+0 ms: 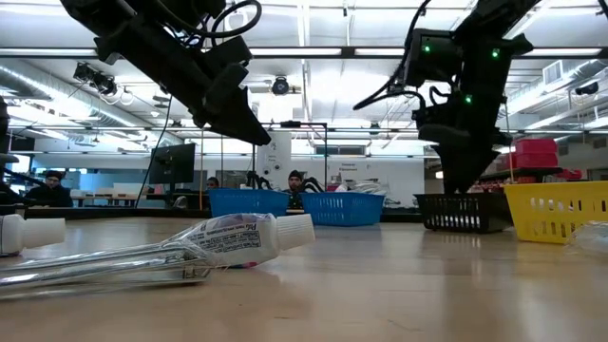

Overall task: Pick & Place Travel size toiletries
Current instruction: Put the white toothpaste into the yellow basket

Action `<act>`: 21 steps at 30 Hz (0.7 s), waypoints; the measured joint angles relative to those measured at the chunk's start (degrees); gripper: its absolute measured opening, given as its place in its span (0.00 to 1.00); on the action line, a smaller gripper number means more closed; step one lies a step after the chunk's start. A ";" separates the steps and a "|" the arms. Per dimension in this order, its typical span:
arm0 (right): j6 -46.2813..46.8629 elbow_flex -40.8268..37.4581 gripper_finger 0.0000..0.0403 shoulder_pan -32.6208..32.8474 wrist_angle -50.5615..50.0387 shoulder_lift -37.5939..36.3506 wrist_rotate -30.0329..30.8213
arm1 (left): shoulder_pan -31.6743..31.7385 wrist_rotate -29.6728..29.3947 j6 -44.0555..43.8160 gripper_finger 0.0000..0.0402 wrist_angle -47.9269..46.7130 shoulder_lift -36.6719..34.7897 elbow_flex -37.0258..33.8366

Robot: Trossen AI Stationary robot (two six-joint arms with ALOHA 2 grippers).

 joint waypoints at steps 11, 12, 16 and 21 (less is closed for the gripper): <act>-5.59 10.73 0.54 2.74 -2.41 -0.12 -8.01 | 0.00 0.02 -1.57 0.34 0.11 0.00 0.00; -5.30 11.02 0.53 3.51 -2.21 -0.12 -9.26 | 0.00 0.02 -1.60 0.34 0.11 0.00 0.00; -2.85 11.10 0.49 7.11 -2.35 -0.12 -12.61 | 0.00 0.11 -1.62 0.34 0.11 0.00 0.00; -1.86 11.09 0.45 12.05 -0.31 -0.12 -11.25 | 0.02 3.03 -1.62 0.34 0.15 0.00 0.00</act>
